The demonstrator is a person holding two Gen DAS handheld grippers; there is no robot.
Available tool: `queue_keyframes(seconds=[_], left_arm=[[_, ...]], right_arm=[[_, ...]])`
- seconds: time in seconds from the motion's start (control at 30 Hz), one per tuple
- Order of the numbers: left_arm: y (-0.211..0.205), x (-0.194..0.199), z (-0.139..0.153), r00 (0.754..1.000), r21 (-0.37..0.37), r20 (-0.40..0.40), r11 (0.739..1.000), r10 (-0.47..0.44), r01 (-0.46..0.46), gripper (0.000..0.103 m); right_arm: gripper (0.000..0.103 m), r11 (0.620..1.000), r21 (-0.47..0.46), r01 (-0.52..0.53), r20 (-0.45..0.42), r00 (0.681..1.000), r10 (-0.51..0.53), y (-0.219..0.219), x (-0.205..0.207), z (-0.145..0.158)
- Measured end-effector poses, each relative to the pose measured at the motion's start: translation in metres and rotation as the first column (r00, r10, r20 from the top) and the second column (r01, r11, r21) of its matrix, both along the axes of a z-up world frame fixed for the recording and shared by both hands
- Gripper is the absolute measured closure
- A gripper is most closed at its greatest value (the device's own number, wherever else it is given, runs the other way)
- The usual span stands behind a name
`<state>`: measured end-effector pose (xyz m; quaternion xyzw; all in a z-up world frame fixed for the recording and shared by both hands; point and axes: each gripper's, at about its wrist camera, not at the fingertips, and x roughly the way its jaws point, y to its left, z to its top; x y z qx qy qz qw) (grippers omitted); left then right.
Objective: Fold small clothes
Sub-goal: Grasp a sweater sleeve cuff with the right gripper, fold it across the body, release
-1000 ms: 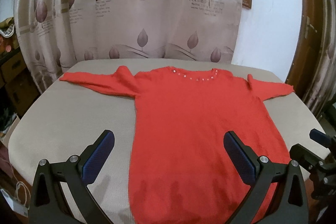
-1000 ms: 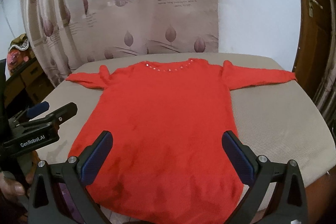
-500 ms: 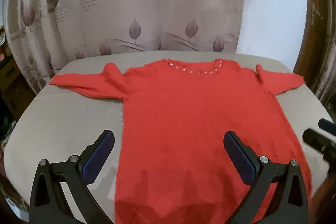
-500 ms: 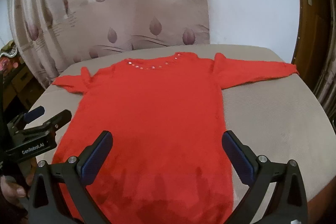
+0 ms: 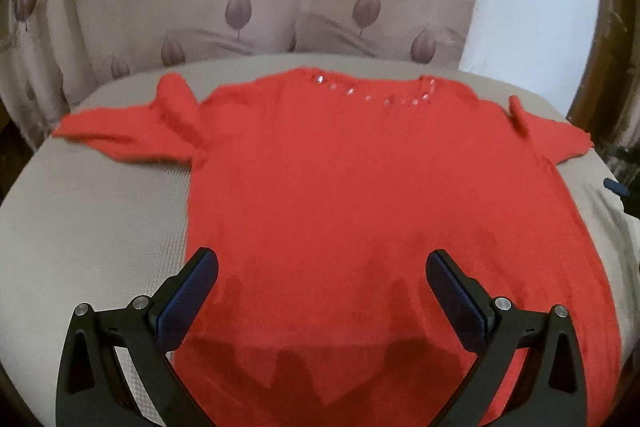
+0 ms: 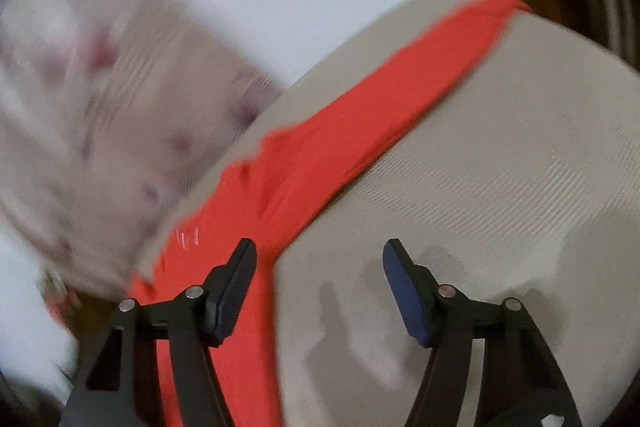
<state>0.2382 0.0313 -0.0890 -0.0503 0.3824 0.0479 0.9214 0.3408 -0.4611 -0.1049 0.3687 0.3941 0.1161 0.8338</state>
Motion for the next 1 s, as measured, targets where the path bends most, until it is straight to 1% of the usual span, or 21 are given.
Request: queue_keyframes(seconds=[0.1,0.17,0.23,0.27,0.33,0.4,0.53,0.67,0.83,0.93,0.97,1.0], left_arm=[[0.007,0.007,-0.006,0.999,-0.049,-0.037,0.999,0.003,-0.005,0.000],[0.010,0.008,-0.009,0.998,-0.071,-0.052,0.997,0.016,-0.020,0.000],[0.013,0.007,-0.012,0.998,-0.102,-0.058,0.994,0.021,-0.027,0.000],[0.014,0.006,-0.012,0.998,-0.112,-0.057,0.993,0.022,-0.028,0.000],[0.013,0.005,-0.012,0.998,-0.118,-0.056,0.992,0.028,-0.034,0.000],[0.012,0.004,-0.012,0.998,-0.108,-0.056,0.993,0.032,-0.038,0.000],[0.009,0.005,-0.012,0.997,-0.079,-0.065,0.996,0.029,-0.034,0.000],[0.006,0.007,-0.013,0.996,-0.061,-0.084,0.998,0.027,-0.032,0.000],[0.007,0.008,-0.013,0.996,-0.060,-0.087,0.997,0.032,-0.037,0.000],[0.006,0.011,-0.014,0.995,-0.062,-0.099,0.997,0.032,-0.038,0.000],[0.006,0.012,-0.014,0.994,-0.062,-0.103,0.997,0.033,-0.039,0.000],[0.006,0.012,-0.014,0.994,-0.061,-0.104,0.997,0.033,-0.040,0.000]], right_arm=[[0.039,0.987,0.100,0.125,-0.036,0.992,-0.121,-0.060,0.028,-0.011],[0.039,0.975,0.135,0.176,-0.063,0.984,-0.169,-0.083,0.043,-0.016],[0.039,0.961,0.184,0.206,-0.084,0.977,-0.194,-0.105,0.062,-0.020],[0.039,0.957,0.185,0.223,-0.096,0.973,-0.209,-0.113,0.069,-0.021],[0.039,0.955,0.150,0.256,-0.117,0.964,-0.240,-0.128,0.087,-0.021],[0.042,0.953,0.129,0.273,-0.133,0.957,-0.257,-0.138,0.102,-0.021],[0.042,0.956,0.114,0.271,-0.142,0.957,-0.255,-0.153,0.133,-0.017],[0.042,0.952,0.119,0.281,-0.148,0.953,-0.263,-0.164,0.140,-0.021],[0.041,0.950,0.084,0.301,-0.166,0.944,-0.284,-0.165,0.157,-0.018],[0.042,0.955,0.055,0.290,-0.174,0.945,-0.277,-0.166,0.167,-0.017],[0.048,0.958,0.030,0.286,-0.180,0.944,-0.276,-0.165,0.170,-0.016],[0.067,0.959,-0.014,0.282,-0.192,0.941,-0.279,-0.165,0.173,-0.016]])
